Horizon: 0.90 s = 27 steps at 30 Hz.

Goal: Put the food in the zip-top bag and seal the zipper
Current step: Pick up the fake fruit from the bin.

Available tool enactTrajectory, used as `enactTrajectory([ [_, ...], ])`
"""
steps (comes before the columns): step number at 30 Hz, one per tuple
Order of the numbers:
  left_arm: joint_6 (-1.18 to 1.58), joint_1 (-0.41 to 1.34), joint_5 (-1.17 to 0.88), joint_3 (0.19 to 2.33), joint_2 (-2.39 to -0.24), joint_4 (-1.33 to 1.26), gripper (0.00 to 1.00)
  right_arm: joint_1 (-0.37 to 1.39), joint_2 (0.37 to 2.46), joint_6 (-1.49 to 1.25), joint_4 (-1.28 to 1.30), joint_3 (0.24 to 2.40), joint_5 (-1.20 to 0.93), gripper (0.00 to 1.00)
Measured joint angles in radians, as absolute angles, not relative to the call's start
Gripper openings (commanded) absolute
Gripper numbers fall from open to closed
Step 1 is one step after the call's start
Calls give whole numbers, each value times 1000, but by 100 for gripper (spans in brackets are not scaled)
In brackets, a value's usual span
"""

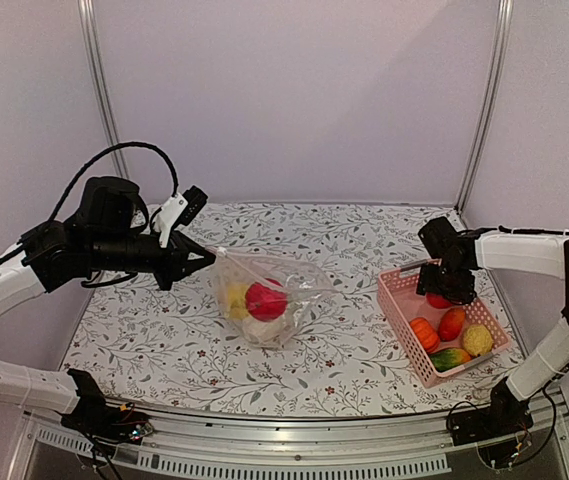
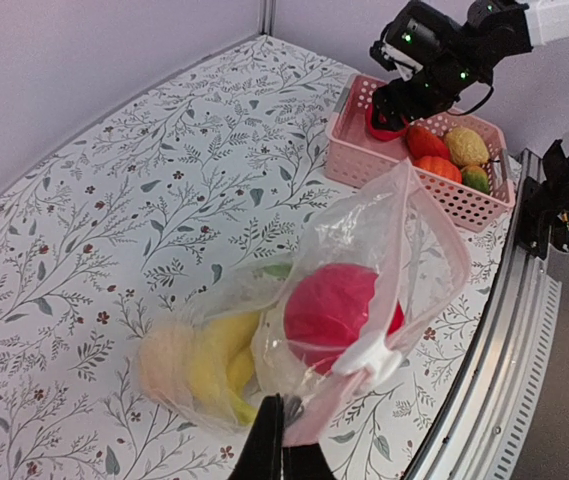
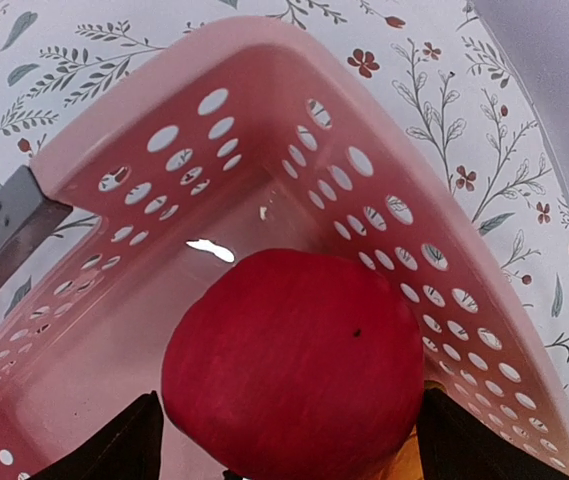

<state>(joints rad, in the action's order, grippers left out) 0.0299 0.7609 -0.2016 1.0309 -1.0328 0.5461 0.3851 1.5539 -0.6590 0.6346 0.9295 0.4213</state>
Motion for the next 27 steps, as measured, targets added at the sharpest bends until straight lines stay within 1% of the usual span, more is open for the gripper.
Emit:
enactTrajectory([
  [7,30,761,-202,1031,-1033,546,0,385,1571,-661,616,929,440,75],
  [18,30,761,-202,1031,-1033,546,0,385,1564,-654,607,926,439,67],
  [23,30,761,-201,1031,-1033,546,0,385,1506,-647,618,916,421,64],
  [27,30,761,-202,1031,-1034,546,0,385,1407,-630,648,909,399,64],
])
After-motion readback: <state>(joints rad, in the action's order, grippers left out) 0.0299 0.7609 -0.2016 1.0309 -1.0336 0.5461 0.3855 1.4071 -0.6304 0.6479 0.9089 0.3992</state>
